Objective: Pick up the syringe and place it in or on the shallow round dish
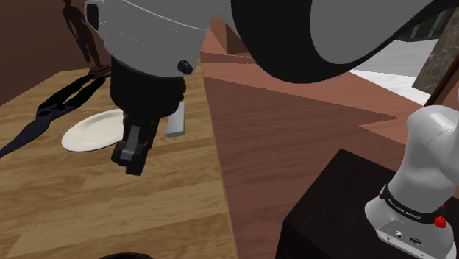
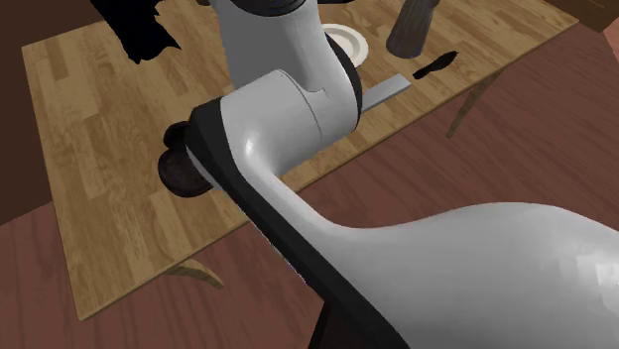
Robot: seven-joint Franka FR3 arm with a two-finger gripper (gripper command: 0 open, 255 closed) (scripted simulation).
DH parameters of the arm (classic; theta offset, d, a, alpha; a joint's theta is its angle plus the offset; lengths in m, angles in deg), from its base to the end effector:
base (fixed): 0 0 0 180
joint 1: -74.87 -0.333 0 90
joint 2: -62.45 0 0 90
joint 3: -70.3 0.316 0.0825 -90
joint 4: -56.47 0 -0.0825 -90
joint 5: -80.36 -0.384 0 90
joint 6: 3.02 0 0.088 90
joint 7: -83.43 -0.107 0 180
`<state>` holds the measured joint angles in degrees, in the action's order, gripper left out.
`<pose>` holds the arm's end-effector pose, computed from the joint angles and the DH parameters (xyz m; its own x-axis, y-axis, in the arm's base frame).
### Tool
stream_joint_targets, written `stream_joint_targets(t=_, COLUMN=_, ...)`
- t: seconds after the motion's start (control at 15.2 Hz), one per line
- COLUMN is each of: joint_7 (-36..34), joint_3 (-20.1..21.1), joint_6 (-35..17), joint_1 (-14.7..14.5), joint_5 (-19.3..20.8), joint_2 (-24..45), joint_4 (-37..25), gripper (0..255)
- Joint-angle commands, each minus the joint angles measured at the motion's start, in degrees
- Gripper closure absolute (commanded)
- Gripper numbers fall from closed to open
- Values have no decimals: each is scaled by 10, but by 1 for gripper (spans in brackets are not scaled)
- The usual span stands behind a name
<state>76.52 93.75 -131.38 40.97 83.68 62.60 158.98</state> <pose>0.3263 0.5056 0.5870 0.5547 0.7084 0.4364 0.7864 -0.6177 0.0030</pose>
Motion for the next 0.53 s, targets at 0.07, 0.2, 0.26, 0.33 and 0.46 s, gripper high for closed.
stream_joint_targets(t=0.07, joint_7=-56, joint_3=20, joint_6=1, joint_1=-22, joint_5=36, joint_2=25, joint_4=-21, gripper=255)
stream_joint_targets(t=0.2, joint_7=-92, joint_3=31, joint_6=3, joint_1=-39, joint_5=60, joint_2=43, joint_4=-36, gripper=255)
stream_joint_targets(t=0.26, joint_7=-110, joint_3=36, joint_6=5, joint_1=-47, joint_5=73, joint_2=53, joint_4=-44, gripper=255)
stream_joint_targets(t=0.33, joint_7=-128, joint_3=40, joint_6=8, joint_1=-57, joint_5=86, joint_2=63, joint_4=-54, gripper=255)
stream_joint_targets(t=0.46, joint_7=-163, joint_3=48, joint_6=14, joint_1=-77, joint_5=112, joint_2=86, joint_4=-75, gripper=255)
